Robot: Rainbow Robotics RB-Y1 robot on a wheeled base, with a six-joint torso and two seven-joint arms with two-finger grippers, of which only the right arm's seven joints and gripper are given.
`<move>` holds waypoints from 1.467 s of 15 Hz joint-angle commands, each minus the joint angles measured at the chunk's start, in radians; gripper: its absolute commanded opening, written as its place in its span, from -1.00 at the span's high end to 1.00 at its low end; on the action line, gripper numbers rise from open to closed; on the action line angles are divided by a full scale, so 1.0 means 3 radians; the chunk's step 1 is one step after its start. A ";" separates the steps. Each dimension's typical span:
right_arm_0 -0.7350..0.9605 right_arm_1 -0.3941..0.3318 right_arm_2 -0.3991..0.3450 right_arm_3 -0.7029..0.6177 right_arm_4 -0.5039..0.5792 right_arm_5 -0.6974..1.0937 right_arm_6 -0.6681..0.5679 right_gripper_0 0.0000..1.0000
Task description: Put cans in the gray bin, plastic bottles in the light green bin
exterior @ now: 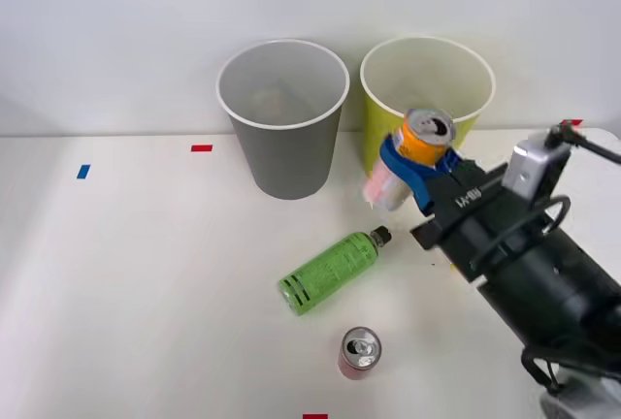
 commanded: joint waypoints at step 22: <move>-0.2892 0.1193 0.0321 0.2715 0.0570 0.0352 -0.0538 0.87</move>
